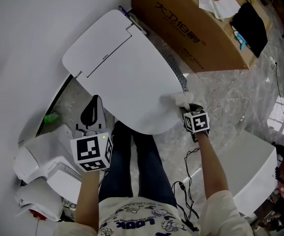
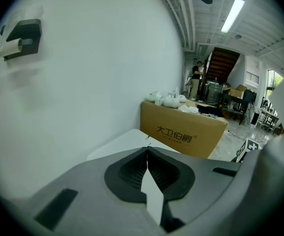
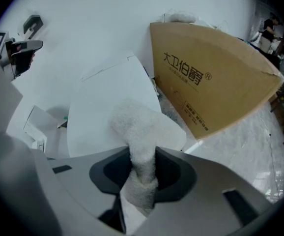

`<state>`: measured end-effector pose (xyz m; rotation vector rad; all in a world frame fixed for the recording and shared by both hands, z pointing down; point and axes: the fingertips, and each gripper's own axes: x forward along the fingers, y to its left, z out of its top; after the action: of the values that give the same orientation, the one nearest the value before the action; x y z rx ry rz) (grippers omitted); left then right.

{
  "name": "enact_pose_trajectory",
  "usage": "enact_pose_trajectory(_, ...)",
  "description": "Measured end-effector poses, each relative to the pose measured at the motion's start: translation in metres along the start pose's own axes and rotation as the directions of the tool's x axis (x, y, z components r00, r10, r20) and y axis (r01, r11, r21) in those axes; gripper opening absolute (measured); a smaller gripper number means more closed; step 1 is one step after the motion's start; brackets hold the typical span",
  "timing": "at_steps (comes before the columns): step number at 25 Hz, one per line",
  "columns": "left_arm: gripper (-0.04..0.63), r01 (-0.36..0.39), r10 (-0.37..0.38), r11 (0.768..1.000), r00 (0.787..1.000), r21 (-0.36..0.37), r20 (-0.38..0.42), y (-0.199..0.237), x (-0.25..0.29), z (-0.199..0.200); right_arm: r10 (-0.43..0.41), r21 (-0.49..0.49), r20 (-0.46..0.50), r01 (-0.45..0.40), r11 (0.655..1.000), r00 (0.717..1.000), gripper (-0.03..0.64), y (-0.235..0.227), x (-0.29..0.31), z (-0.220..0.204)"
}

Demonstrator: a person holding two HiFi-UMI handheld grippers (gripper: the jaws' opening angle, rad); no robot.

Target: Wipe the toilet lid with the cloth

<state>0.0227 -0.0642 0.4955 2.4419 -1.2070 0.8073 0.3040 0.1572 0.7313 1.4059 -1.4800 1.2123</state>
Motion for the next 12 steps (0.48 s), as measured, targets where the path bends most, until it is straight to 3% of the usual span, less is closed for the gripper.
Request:
enact_pose_trajectory(7,0.009,-0.007,0.010,1.000,0.996,-0.026,0.090,0.005,-0.024,0.059,-0.022,0.108,0.168,0.004,0.994,0.986,0.112,0.012,-0.077,0.054)
enact_pose_trajectory(10,0.009,-0.018,0.023,0.999,0.989,-0.031,0.148,0.013,-0.038,0.092,-0.034,0.138,0.296,-0.007,0.990,0.955,0.112,0.029,-0.121,0.099)
enact_pose_trajectory(12,0.009,-0.030,0.035,0.999,0.979,-0.030,0.200,0.021,-0.047,0.121,-0.049,0.158,0.395,-0.016,0.987,0.917,0.112,0.040,-0.155,0.139)
